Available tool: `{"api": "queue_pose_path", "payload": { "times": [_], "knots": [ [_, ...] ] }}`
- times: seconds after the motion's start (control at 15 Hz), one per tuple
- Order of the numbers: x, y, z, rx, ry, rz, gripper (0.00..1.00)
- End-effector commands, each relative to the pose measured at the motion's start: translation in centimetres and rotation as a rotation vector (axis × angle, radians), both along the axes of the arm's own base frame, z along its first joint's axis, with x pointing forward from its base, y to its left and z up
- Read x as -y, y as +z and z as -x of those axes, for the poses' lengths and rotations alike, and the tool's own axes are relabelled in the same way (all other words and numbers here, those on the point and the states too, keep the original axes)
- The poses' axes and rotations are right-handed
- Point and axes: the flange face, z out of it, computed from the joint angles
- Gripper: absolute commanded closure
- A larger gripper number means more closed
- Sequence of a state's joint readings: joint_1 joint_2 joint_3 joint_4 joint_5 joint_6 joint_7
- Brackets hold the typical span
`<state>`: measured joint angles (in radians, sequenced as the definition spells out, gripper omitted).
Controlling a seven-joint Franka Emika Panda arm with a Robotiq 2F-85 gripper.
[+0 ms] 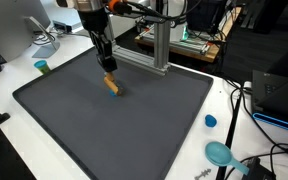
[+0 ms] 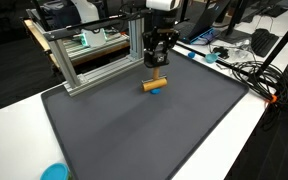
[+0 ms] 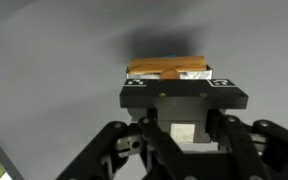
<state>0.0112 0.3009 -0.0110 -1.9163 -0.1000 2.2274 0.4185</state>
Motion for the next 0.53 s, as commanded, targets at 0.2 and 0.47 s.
{"api": "queue_pose_path", "payload": {
  "times": [0.2, 0.47],
  "knots": [
    [0.4, -1.1, -0.5, 0.015, 0.006, -0.012, 0.77],
    [0.4, -2.3, -0.4, -0.003, 0.007, -0.004, 0.77]
  ]
}}
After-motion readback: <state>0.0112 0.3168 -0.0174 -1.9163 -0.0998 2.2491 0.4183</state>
